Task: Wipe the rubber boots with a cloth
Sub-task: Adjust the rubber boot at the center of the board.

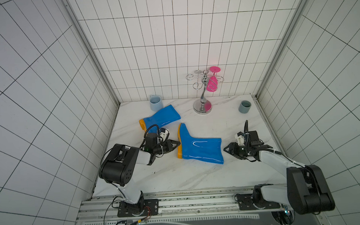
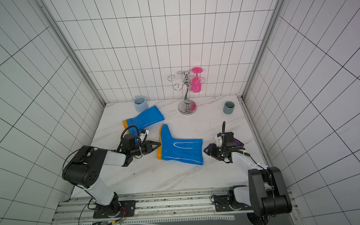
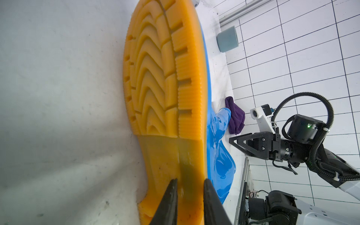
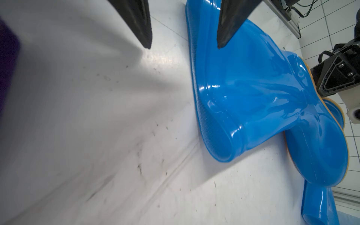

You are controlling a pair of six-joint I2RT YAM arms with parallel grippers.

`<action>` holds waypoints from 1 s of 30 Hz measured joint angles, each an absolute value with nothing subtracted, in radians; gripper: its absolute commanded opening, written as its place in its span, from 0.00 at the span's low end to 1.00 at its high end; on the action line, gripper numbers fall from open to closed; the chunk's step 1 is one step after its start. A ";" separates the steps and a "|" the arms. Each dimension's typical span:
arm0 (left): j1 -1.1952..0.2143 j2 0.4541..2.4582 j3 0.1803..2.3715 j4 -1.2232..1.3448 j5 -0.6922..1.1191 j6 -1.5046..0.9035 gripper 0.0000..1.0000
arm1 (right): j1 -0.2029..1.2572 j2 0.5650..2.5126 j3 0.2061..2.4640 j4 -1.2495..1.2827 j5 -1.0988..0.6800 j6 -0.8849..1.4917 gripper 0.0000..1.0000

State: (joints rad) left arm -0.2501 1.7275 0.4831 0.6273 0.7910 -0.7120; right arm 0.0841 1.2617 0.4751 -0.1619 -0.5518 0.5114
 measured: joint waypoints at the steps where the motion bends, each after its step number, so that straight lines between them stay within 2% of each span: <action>1: -0.250 1.730 0.483 0.632 0.791 -0.712 0.23 | 0.093 1.260 0.459 -0.152 -0.563 0.521 0.55; 12: -0.252 1.742 0.482 0.659 0.797 -0.715 0.23 | 0.152 1.243 0.348 0.029 -0.659 0.624 0.51; 15: -0.252 1.742 0.482 0.659 0.797 -0.715 0.22 | 0.174 1.279 0.347 0.080 -0.678 0.650 0.44; 19: -0.252 1.742 0.482 0.659 0.798 -0.715 0.23 | 0.189 1.304 0.347 0.095 -0.679 0.667 0.13; 22: -0.252 1.739 0.482 0.658 0.797 -0.715 0.23 | 0.191 1.301 0.350 0.080 -0.670 0.666 0.01; 26: -0.253 1.717 0.482 0.635 0.782 -0.715 0.23 | 0.197 1.270 0.379 0.000 -0.653 0.630 0.00; 30: -0.253 1.679 0.486 0.578 0.757 -0.714 0.23 | 0.199 1.249 0.498 -0.149 -0.612 0.564 0.00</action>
State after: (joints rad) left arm -0.2535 1.6791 0.4862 0.5781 0.7574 -0.7136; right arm 0.1993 1.2488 0.4980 -0.1490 -0.6121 0.5640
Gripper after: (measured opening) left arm 0.230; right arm 0.053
